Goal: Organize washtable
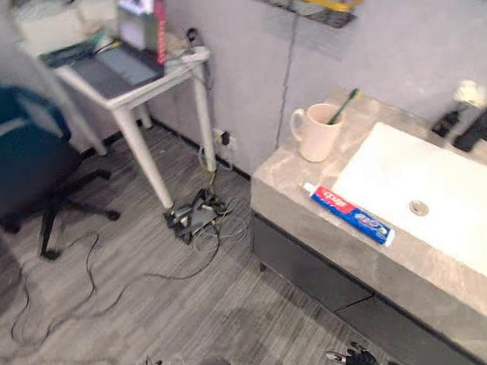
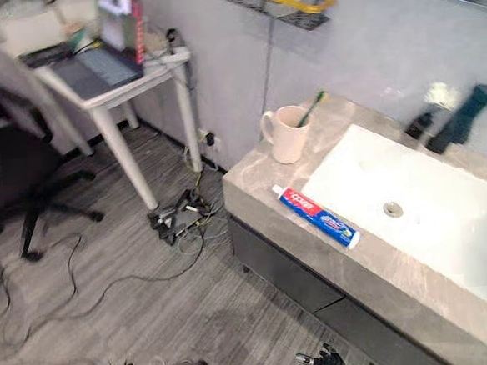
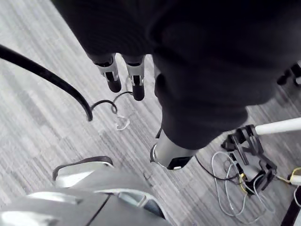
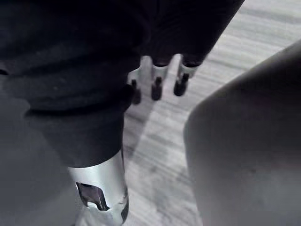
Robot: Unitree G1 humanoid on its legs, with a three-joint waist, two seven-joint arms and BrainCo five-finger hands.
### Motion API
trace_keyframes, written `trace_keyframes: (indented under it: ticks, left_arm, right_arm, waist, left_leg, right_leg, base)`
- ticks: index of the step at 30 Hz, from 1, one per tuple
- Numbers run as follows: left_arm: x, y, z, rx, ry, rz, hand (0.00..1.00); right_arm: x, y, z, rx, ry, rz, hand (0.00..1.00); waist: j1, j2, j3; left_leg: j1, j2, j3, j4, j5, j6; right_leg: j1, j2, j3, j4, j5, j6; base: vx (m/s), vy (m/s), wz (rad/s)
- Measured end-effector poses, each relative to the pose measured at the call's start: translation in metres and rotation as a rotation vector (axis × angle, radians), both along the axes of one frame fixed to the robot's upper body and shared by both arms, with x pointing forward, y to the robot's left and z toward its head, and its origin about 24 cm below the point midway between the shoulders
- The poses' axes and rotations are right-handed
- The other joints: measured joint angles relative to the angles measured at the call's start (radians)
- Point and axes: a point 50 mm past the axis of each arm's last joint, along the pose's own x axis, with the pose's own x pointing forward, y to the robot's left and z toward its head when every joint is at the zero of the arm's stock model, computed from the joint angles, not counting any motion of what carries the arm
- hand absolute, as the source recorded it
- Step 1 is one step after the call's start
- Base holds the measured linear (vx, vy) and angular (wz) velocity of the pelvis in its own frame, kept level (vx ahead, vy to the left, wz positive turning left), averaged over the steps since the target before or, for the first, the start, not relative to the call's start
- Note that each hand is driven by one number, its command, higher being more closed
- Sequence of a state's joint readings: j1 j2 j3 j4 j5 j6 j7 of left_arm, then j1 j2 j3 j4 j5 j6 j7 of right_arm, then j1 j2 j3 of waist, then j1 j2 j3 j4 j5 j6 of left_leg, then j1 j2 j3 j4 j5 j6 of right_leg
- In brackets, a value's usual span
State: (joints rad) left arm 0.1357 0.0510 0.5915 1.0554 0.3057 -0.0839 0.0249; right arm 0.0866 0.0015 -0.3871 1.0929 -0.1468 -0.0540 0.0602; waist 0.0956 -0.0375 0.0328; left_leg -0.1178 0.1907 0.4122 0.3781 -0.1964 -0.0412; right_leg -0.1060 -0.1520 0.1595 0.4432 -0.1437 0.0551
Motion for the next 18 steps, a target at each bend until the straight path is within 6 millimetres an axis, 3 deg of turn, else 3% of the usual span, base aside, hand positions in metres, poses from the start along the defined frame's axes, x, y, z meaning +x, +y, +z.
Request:
trace_keyframes:
  ticks: [3,4,5,7,8,9,11,12,14,16,18]
  left_arm:
    - [-0.010,0.009,0.000,0.016,0.031,0.010,0.00]
    - [-0.013,0.018,0.002,0.034,0.050,0.006,0.00]
    - [-0.015,0.019,0.002,0.032,0.058,0.007,0.00]
    - [-0.009,0.014,0.001,0.021,0.049,-0.009,0.00]
    - [0.008,0.001,0.000,-0.014,-0.004,-0.015,0.00]
    - [0.016,-0.006,0.000,-0.035,-0.035,-0.012,0.00]
    - [0.022,-0.028,-0.003,-0.096,-0.071,0.007,0.00]
    - [0.022,-0.028,-0.002,-0.098,-0.082,0.021,0.00]
    - [0.019,-0.027,-0.001,-0.090,-0.086,0.030,0.00]
    - [0.017,-0.026,-0.001,-0.085,-0.096,0.053,0.00]
    - [0.012,-0.024,-0.001,-0.072,-0.086,0.065,0.00]
  right_arm:
    - [0.002,-0.001,0.000,-0.004,-0.004,0.040,0.00]
    - [0.006,0.003,0.000,0.001,-0.008,0.061,0.00]
    - [0.005,0.002,0.000,0.001,-0.002,0.062,0.00]
    - [0.005,-0.001,0.000,0.003,-0.010,0.025,0.00]
    - [0.006,-0.006,0.002,0.009,-0.033,-0.047,0.00]
    - [0.005,-0.008,0.002,0.009,-0.041,-0.085,0.00]
    - [0.007,-0.015,0.005,-0.013,-0.061,-0.078,0.00]
    - [0.008,-0.018,0.007,-0.027,-0.062,-0.049,0.00]
    - [0.009,-0.018,0.007,-0.036,-0.062,-0.017,0.00]
    - [0.004,-0.018,0.006,-0.037,-0.047,-0.019,0.00]
    - [0.006,-0.019,0.007,-0.048,-0.048,-0.002,0.00]
  waist:
    - [-0.004,0.024,-0.009]
    - [-0.008,0.014,-0.014]
    - [-0.010,0.011,-0.017]
    - [-0.038,0.002,-0.024]
    - [-0.061,0.023,-0.010]
    - [-0.055,0.032,0.008]
    - [-0.051,0.058,0.029]
    - [-0.049,0.068,0.027]
    - [-0.046,0.068,0.027]
    - [-0.026,0.049,0.026]
    - [-0.026,0.045,0.026]
  left_leg:
    - [0.086,0.024,0.059,-0.081,0.000,-0.001]
    - [0.118,0.039,0.121,-0.107,-0.001,-0.002]
    - [0.130,0.039,0.140,-0.119,-0.001,-0.002]
    - [0.148,0.040,0.157,-0.137,-0.003,-0.006]
    - [0.150,0.076,0.136,-0.043,-0.017,-0.028]
    - [0.129,0.117,0.092,0.110,-0.028,-0.038]
    - [0.001,0.173,-0.101,0.420,-0.033,-0.001]
    - [-0.059,0.175,-0.168,0.478,-0.037,0.002]
    - [-0.106,0.176,-0.189,0.471,-0.038,0.002]
    - [-0.129,0.176,-0.192,0.396,-0.047,-0.013]
    - [-0.110,0.172,-0.199,0.264,-0.075,-0.057]
  right_leg:
    - [-0.080,0.012,-0.113,0.001,0.024,-0.002]
    - [-0.113,0.049,-0.215,-0.067,0.037,-0.017]
    - [-0.106,0.052,-0.260,-0.094,0.043,-0.024]
    - [-0.093,0.080,-0.251,-0.185,0.050,-0.030]
    - [-0.080,0.102,-0.211,-0.205,0.036,-0.024]
    - [-0.052,0.116,-0.194,-0.192,0.006,-0.012]
    - [-0.032,0.132,-0.189,-0.113,-0.055,-0.024]
    - [-0.038,0.133,-0.192,-0.073,-0.083,-0.022]
    - [-0.036,0.127,-0.193,-0.056,-0.107,-0.018]
    - [-0.028,0.090,-0.190,-0.066,-0.113,0.005]
    - [-0.024,0.053,-0.194,-0.083,-0.099,0.040]
  base:
    - [0.07,-0.064,-2.25]
    - [0.02,-0.087,-2.21]
    - [0.00,-0.130,-2.53]
    - [0.02,-0.188,-1.75]
    - [0.08,-0.270,-1.38]
    - [0.10,-0.240,-1.18]
    - [0.04,-0.068,-0.28]
    - [-0.02,0.046,-0.03]
    - [0.01,0.088,0.03]
    - [0.09,0.180,0.09]
    - [0.14,0.306,0.23]
